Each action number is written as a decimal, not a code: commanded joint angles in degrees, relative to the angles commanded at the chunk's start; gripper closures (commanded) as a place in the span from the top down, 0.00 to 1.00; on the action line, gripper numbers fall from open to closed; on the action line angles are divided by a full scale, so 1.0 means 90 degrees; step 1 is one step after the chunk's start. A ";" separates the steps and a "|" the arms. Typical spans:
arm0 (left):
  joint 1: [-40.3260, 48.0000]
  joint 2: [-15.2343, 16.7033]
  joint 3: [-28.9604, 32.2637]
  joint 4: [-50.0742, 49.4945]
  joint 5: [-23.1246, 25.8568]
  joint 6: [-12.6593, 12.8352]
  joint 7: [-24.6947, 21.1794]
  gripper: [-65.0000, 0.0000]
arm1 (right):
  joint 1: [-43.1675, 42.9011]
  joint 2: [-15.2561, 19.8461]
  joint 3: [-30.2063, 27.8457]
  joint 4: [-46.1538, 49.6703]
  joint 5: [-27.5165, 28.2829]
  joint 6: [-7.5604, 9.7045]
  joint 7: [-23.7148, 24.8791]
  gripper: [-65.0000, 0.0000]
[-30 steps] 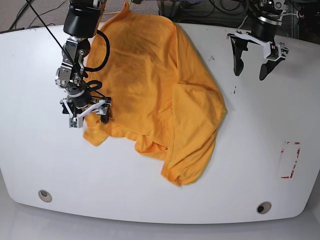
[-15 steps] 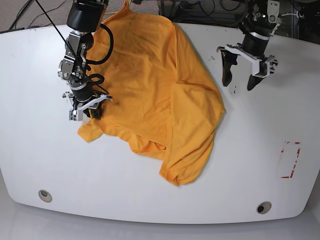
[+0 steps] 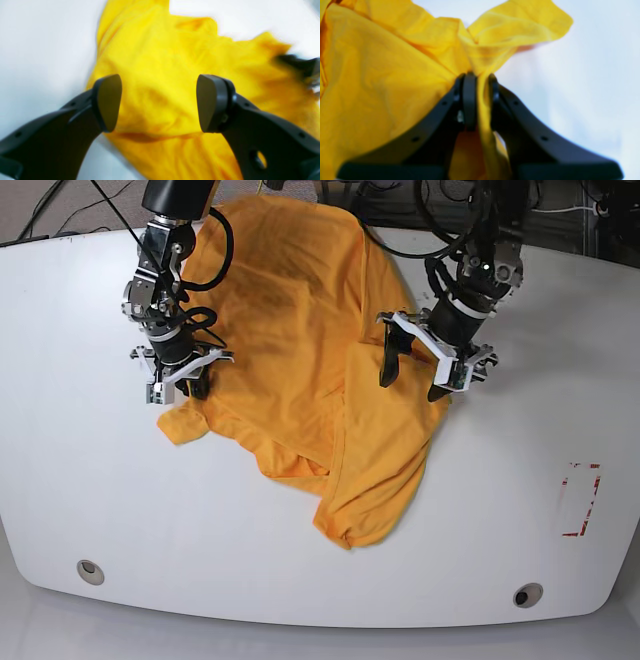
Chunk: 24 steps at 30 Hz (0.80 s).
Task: Layout the t-shirt on the table in an organized manner, then fold the t-shirt properly
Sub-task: 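Move the left gripper onto the shirt's middle fold and grasp it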
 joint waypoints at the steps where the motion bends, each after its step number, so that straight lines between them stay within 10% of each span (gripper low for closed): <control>1: -0.0029 0.0000 0.0117 -0.0059 0.0117 0.0000 0.0000 0.68 | -0.0029 -0.0010 0.0000 0.0000 0.0000 0.0000 0.0000 0.10; 10: -0.0059 -0.0010 0.0850 -0.0332 0.1377 0.0020 -0.0020 0.68 | -0.0176 -0.0059 -0.0010 0.0137 0.0000 0.0000 0.0000 0.10; 24: -0.0195 0.0010 0.0860 -0.1045 0.1885 0.0029 -0.0010 0.67 | -0.0195 -0.0059 -0.0010 0.0137 0.0000 0.0000 0.0000 0.10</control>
